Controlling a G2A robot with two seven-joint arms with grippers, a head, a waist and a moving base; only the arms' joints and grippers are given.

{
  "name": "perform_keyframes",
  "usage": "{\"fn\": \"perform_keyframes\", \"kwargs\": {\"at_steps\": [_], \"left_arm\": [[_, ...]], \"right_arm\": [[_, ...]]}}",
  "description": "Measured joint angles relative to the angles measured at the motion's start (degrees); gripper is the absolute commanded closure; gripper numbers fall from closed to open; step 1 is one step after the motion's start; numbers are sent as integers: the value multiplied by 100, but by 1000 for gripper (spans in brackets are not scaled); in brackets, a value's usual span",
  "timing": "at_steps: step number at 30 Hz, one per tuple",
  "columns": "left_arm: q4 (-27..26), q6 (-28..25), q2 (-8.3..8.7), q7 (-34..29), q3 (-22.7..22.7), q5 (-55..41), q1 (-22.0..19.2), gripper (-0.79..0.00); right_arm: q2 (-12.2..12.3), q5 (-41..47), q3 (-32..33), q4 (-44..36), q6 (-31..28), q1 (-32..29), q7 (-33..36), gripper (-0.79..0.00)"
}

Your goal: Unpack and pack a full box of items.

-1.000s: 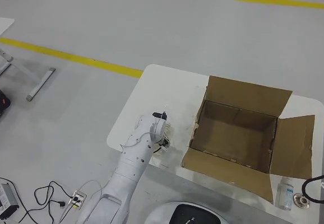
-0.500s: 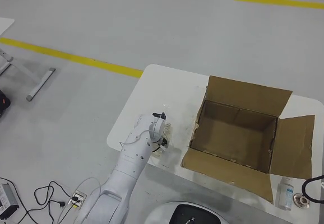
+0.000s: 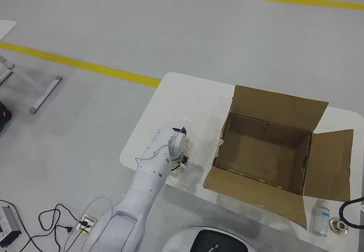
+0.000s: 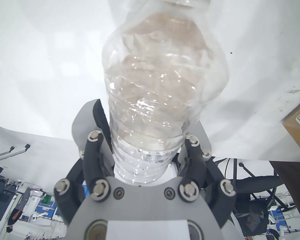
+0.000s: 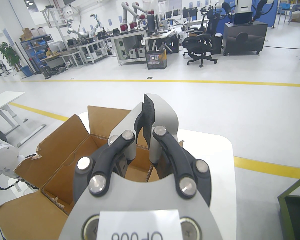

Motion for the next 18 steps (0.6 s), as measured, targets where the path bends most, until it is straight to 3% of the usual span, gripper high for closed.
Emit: {"fn": "perform_keyframes", "kwargs": {"at_steps": [8, 11, 18], "left_arm": [[-434, 184, 42, 58, -22, 114, 93, 0], [-1045, 259, 71, -54, -93, 162, 221, 0], [-3190, 426, 134, -533, -468, -132, 563, 0]], "right_arm": [[0, 0, 0, 0, 0, 0, 0, 0], [0, 0, 0, 0, 0, 0, 0, 0], [0, 0, 0, 0, 0, 0, 0, 0]]}}
